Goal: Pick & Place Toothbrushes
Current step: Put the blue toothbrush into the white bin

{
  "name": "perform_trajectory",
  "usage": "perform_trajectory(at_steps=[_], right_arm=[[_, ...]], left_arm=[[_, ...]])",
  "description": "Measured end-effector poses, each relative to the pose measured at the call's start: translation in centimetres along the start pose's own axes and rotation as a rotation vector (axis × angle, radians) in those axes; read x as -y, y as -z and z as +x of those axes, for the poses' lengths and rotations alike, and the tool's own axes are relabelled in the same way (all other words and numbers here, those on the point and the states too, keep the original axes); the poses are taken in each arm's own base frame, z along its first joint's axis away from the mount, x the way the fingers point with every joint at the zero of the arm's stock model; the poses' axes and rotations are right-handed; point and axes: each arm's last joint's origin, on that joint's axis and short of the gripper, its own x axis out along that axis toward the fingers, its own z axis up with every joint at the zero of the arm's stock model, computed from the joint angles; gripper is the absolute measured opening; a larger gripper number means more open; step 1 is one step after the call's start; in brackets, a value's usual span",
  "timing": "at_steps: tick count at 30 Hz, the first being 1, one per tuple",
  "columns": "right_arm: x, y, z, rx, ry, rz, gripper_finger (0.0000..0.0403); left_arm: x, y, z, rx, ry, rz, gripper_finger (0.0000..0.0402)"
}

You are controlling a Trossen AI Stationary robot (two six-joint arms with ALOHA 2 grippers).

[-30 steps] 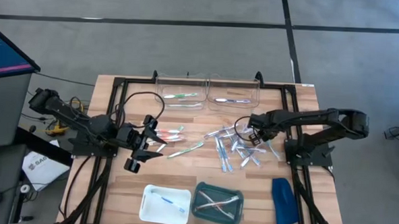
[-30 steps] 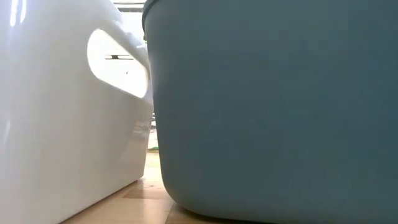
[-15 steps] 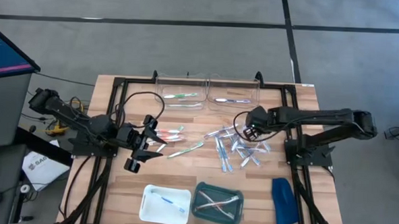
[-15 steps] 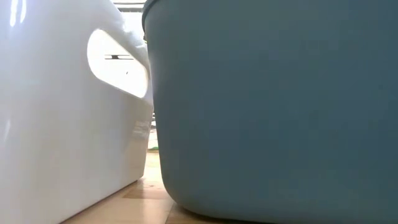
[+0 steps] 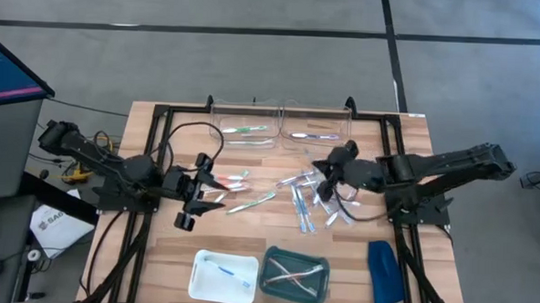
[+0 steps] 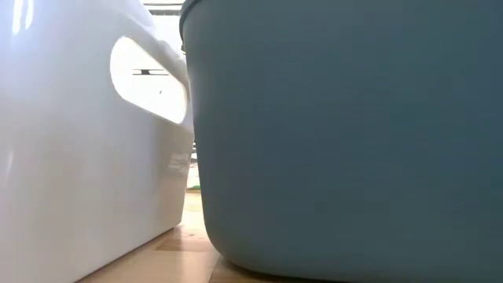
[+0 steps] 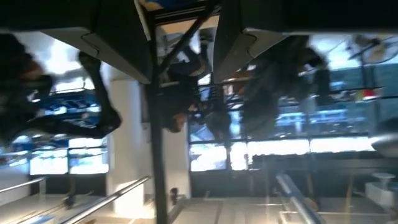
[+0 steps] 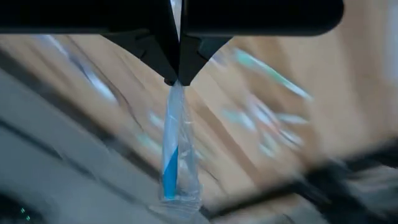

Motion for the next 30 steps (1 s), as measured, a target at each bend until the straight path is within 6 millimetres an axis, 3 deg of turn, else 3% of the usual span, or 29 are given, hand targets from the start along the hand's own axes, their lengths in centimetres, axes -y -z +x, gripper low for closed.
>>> perform_trajectory(at_steps=[10, 15, 21, 23, 30], right_arm=[[-3.6, -3.0, -2.1, 0.371, -0.217, -0.153, 0.0000], [-4.2, -3.1, -1.5, 0.364, -0.390, -0.183, 0.0000], [-6.6, -1.8, 0.8, 0.302, -0.496, -0.197, 0.0000], [-7.7, -1.9, 1.2, 0.299, -0.512, -0.212, 0.0000], [-9.9, -3.7, 2.2, 0.220, -0.495, -0.243, 0.0000]], left_arm=[[-3.4, 0.7, 0.3, -0.051, -0.163, 0.111, 0.0163], [-5.6, 1.5, 0.1, -0.132, -0.260, 0.132, 0.0163], [-7.7, 2.4, -0.9, -0.242, -0.588, 0.017, 0.0163], [-7.8, 2.6, -1.1, -0.264, -0.577, 0.012, 0.0163], [-7.1, 2.3, -0.9, -0.247, -0.265, -0.044, 0.0163]])
